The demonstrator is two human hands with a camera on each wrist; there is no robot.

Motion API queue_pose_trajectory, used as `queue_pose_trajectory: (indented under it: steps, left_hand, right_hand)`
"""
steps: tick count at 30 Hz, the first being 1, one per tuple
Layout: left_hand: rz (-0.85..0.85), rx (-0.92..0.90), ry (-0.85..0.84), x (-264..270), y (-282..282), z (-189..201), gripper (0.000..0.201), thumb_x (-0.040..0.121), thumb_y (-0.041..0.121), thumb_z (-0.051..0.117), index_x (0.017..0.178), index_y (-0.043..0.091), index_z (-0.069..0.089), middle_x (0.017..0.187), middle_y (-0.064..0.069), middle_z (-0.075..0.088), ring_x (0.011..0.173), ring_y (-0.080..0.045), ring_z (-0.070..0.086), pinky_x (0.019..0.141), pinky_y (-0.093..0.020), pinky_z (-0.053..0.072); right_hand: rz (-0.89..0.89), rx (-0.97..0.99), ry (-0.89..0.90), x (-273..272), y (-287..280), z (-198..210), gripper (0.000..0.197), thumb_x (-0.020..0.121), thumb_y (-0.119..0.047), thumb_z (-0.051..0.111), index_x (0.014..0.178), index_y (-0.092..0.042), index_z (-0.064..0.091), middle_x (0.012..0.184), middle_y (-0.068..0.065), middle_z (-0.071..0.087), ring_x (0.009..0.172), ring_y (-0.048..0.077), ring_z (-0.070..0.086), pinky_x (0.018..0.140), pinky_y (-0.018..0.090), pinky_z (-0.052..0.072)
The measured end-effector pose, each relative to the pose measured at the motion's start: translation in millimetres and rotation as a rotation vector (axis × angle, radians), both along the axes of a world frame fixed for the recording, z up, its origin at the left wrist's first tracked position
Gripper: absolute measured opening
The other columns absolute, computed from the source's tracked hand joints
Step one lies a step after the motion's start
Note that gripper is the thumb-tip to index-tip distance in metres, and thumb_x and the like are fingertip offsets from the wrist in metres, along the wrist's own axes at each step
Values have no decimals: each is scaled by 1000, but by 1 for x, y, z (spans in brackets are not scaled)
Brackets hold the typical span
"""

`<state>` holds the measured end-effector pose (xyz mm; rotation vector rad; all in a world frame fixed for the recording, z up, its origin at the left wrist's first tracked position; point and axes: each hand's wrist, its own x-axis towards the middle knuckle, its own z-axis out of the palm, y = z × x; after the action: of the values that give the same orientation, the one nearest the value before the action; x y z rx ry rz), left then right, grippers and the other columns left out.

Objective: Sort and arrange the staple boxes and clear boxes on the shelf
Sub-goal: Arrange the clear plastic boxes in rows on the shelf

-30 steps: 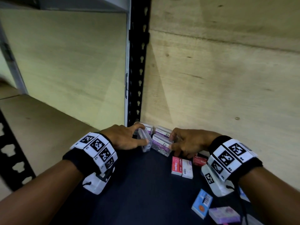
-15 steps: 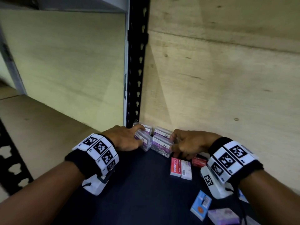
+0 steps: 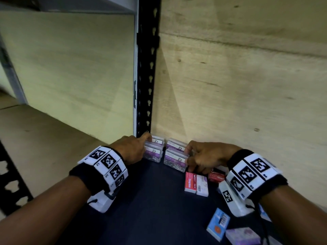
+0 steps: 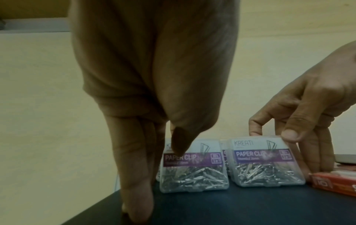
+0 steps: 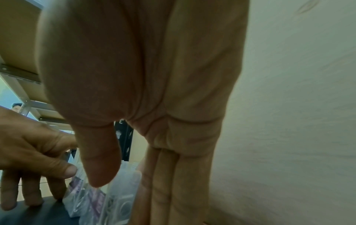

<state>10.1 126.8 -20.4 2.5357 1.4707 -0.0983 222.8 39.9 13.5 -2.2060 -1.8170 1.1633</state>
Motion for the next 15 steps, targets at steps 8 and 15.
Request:
queue_pose_trajectory:
  steps: [8, 15]
  left_hand:
    - [31, 7, 12, 3, 2, -2, 37, 100, 21, 41, 134, 29, 28, 77, 0, 48, 62, -13, 46, 66, -30, 38]
    - [30, -42, -12, 4, -8, 1, 40, 101, 28, 39, 134, 25, 17, 79, -2, 53, 66, -17, 51, 71, -32, 41]
  right_hand:
    - [29, 10, -37, 3, 1, -2, 29, 100, -25, 55, 126, -22, 42, 105, 2, 70, 88, 16, 63, 80, 30, 55]
    - [22, 29, 5, 4, -4, -1, 48, 95, -24, 63, 131, -30, 32, 102, 1, 63, 92, 20, 63, 84, 35, 57]
